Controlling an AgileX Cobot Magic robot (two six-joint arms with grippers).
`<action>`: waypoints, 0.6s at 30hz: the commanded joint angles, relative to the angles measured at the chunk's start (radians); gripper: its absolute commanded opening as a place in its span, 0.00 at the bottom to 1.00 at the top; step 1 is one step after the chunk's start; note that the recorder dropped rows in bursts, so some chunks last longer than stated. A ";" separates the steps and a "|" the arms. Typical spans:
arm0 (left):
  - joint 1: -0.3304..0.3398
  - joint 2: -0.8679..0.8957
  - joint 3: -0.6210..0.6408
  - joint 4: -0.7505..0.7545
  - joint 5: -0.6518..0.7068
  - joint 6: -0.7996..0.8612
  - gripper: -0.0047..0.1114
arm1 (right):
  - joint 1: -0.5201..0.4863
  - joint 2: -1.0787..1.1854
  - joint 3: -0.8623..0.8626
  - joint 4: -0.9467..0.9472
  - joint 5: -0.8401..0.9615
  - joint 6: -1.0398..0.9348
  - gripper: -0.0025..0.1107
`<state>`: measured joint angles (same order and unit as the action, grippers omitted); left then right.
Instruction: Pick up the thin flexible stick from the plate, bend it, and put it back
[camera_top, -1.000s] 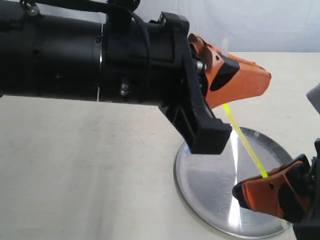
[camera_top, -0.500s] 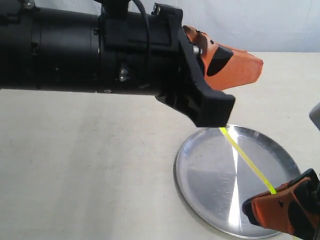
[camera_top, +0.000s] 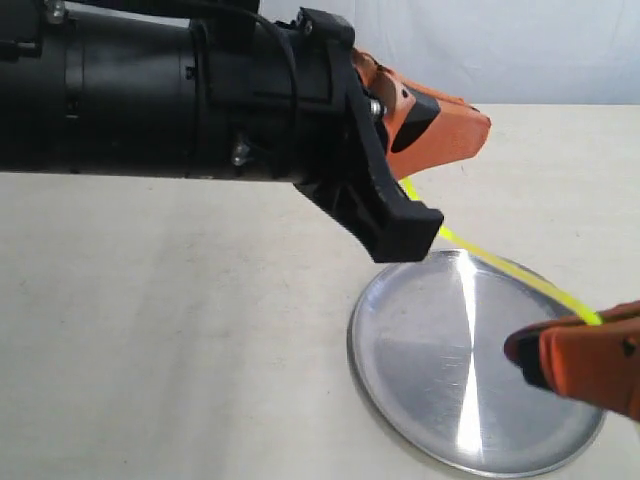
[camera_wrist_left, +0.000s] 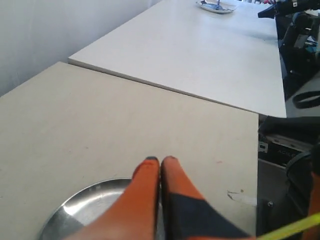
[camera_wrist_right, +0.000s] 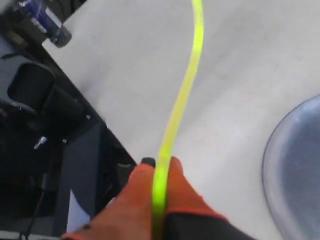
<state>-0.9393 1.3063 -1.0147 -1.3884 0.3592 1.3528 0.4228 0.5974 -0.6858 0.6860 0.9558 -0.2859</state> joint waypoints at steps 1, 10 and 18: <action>0.000 -0.002 0.000 -0.029 0.106 -0.019 0.04 | -0.003 -0.018 -0.049 -0.209 -0.073 0.158 0.01; 0.000 -0.002 -0.036 -0.348 0.275 0.126 0.04 | -0.003 0.072 -0.047 -0.260 -0.018 0.180 0.01; 0.000 -0.002 -0.052 -0.149 0.117 0.135 0.04 | -0.003 0.088 -0.051 0.236 -0.039 -0.189 0.01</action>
<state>-0.9338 1.3058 -1.0788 -1.6855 0.5112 1.5497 0.4228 0.7029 -0.7228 0.7718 1.0060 -0.3833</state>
